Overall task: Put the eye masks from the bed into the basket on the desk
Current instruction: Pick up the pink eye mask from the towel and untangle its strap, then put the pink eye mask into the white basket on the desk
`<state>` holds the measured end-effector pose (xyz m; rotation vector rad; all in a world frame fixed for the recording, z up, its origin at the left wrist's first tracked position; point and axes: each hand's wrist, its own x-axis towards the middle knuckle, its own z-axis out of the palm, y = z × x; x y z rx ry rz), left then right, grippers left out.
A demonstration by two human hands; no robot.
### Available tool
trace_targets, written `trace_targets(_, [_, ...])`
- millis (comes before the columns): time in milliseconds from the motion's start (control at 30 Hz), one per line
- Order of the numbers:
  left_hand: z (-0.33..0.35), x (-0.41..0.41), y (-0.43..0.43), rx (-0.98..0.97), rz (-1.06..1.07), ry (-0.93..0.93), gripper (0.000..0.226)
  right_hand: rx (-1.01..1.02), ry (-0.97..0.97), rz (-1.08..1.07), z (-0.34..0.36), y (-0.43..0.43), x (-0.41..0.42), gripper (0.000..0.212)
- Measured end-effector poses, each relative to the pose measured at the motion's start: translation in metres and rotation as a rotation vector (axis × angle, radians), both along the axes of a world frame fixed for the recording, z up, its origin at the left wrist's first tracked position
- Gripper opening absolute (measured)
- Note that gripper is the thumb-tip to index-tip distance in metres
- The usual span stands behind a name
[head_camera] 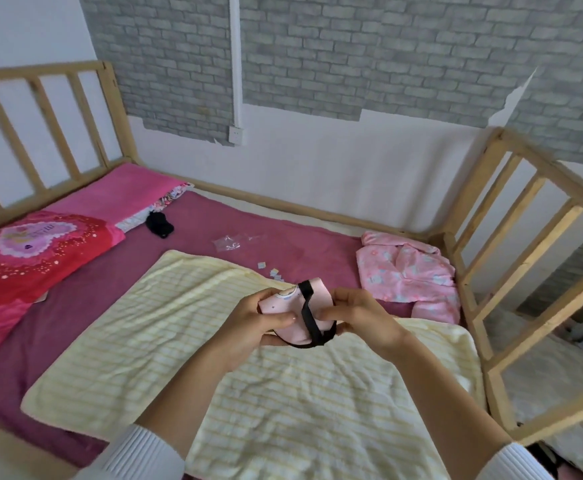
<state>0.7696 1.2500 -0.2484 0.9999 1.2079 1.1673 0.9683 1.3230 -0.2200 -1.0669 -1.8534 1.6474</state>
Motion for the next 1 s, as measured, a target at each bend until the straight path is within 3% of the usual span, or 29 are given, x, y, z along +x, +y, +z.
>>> trace_targets(167, [-0.01, -0.016, -0.045, -0.019, 0.284, -0.159, 0.034, -0.051, -0.014, 0.187, -0.012, -0.016, -0.045, 0.023])
trace_targets(300, [-0.021, -0.039, -0.096, -0.049, 0.535, -0.292, 0.044, -0.249, 0.047, 0.315, -0.026, -0.04, -0.09, 0.021])
trace_targets(433, [-0.025, -0.083, -0.155, -0.062, 0.709, -0.245, 0.039, -0.258, 0.04, 0.385, -0.035, -0.077, -0.152, 0.012])
trace_targets(567, [-0.021, -0.144, -0.217, -0.102, 0.861, -0.218, 0.056, -0.247, 0.006, 0.514, -0.034, -0.121, -0.229, 0.013])
trace_targets(667, [-0.014, -0.193, -0.264, -0.138, 0.846, -0.175, 0.066, -0.214, -0.014, 0.577, -0.03, -0.156, -0.295, 0.011])
trace_targets(767, [-0.01, -0.246, -0.312, -0.129, 0.855, -0.169, 0.055, -0.212, -0.054, 0.668, -0.029, -0.196, -0.365, 0.01])
trace_targets(833, [-0.01, -0.284, -0.348, -0.134, 0.949, -0.136, 0.042, -0.213, -0.093, 0.751, -0.03, -0.23, -0.417, 0.014])
trace_targets(1000, [-0.01, -0.381, -0.449, -0.15, 1.191, -0.069, 0.037, -0.205, -0.057, 0.775, -0.036, -0.335, -0.549, 0.032])
